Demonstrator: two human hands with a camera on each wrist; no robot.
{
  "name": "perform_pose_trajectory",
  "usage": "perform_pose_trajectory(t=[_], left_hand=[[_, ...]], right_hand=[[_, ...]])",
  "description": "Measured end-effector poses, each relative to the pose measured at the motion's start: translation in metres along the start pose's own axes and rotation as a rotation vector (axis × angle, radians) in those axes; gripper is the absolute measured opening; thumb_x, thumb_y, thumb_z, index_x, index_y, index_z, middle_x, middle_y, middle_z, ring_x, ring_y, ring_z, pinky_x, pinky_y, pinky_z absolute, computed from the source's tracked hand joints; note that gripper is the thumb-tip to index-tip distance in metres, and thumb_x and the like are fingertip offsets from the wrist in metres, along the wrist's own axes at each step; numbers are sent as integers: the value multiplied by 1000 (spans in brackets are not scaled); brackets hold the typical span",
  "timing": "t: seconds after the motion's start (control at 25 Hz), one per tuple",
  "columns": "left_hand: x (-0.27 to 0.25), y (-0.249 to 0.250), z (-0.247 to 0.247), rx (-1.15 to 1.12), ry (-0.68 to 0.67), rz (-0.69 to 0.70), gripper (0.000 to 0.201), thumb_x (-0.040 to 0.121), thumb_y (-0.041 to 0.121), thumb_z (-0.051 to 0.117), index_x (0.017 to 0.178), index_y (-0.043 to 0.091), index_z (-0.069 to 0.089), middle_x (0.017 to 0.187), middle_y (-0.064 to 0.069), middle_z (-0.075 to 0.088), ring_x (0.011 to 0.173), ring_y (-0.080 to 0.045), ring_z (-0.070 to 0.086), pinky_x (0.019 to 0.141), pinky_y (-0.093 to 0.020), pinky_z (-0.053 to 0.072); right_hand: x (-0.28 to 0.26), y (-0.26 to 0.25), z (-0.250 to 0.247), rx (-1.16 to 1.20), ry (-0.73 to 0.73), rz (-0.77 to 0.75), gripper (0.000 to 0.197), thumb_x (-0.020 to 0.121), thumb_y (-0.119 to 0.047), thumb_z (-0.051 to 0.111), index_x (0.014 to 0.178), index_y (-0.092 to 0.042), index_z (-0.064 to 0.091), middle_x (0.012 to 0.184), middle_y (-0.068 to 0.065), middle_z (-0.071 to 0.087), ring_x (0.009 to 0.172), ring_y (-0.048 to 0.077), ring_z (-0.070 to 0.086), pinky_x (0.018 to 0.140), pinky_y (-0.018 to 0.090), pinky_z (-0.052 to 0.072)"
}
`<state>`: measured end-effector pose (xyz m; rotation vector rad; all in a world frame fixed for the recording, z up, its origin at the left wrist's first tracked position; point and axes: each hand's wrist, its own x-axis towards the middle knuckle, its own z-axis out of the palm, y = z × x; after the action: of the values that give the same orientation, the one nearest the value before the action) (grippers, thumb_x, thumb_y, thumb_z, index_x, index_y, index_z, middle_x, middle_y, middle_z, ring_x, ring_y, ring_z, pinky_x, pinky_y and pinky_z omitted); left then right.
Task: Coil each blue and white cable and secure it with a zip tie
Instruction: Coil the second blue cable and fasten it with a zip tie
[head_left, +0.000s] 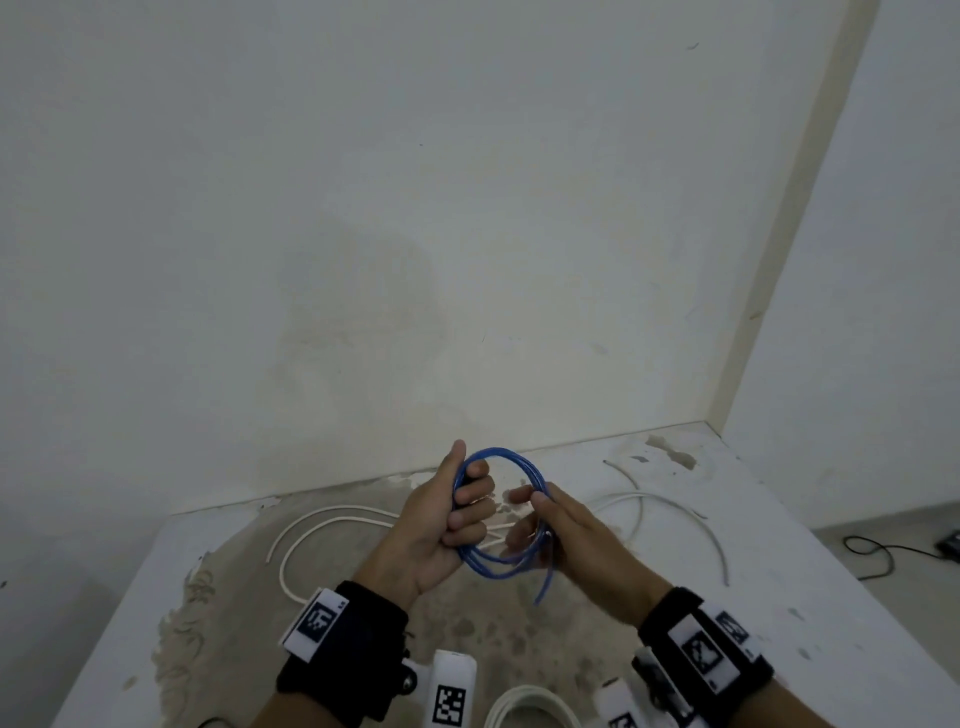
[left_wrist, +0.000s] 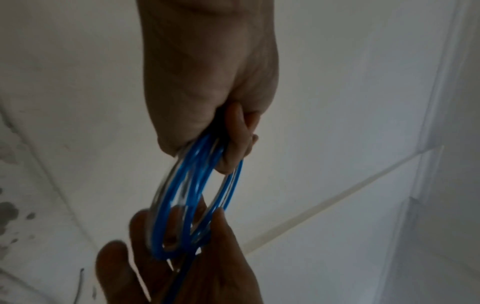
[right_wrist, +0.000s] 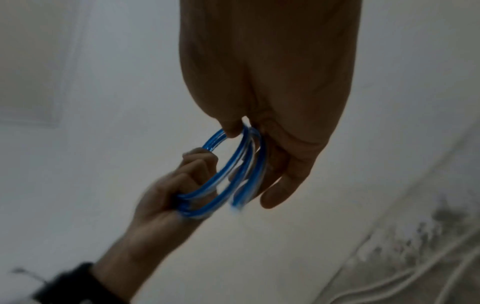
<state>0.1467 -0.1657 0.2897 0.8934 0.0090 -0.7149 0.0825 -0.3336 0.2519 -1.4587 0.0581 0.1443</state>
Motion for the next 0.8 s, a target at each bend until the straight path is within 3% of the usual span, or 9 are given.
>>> perform_pose_trajectory(t=[0.12,0.2,0.32,0.44,0.56,0.68,0.8], left_hand=[[9,-12,1,20,134,81,43,99,49,39,75,16,49,55,6,30,38,-7,28,35,-19,26],[12,-21,-1,83,214,82,43,100,49,39,84,13,56,56,4,39,45,-11,40,46,-24,39],[12,-29,-2,102,234,74,39,104,39,36,92,9,57,60,2,46,51,-13,47,60,-29,44],[13,-30,5,-69,214,123,35,105,34,34,85,11,51,58,2,37,43,-11,34,51,-26,39],[14,-25,10,-119,229,196,31,105,31,36,83,13,49,58,4,33,39,-7,21,38,-19,24],[14,-20,5,-76,253,214,30,104,30,37,83,14,48,58,5,33,38,-6,19,35,-18,19],[14,-17,0,-63,273,210,30,104,31,37,82,14,48,57,5,32,38,-5,19,34,-18,19]], right_hand=[[6,8,19,450,145,82,28,108,-24,39,114,-3,56,65,3,47,54,17,53,58,32,52],[12,4,21,579,285,73,23,108,-22,39,110,-5,54,61,-1,36,49,12,38,52,27,43],[20,0,15,691,409,54,18,107,-21,41,106,-8,53,60,-2,36,49,12,35,52,29,41],[21,6,20,743,383,95,19,106,-23,45,110,-8,54,66,2,46,60,18,47,65,34,48],[21,14,26,556,307,136,29,106,-28,44,119,-6,59,86,13,56,80,28,58,78,41,48],[16,11,23,190,269,116,30,106,-32,43,115,-16,66,94,7,52,84,21,55,73,36,48],[9,6,15,-8,227,96,29,103,-37,48,113,-19,68,93,5,52,79,17,53,70,32,47]])
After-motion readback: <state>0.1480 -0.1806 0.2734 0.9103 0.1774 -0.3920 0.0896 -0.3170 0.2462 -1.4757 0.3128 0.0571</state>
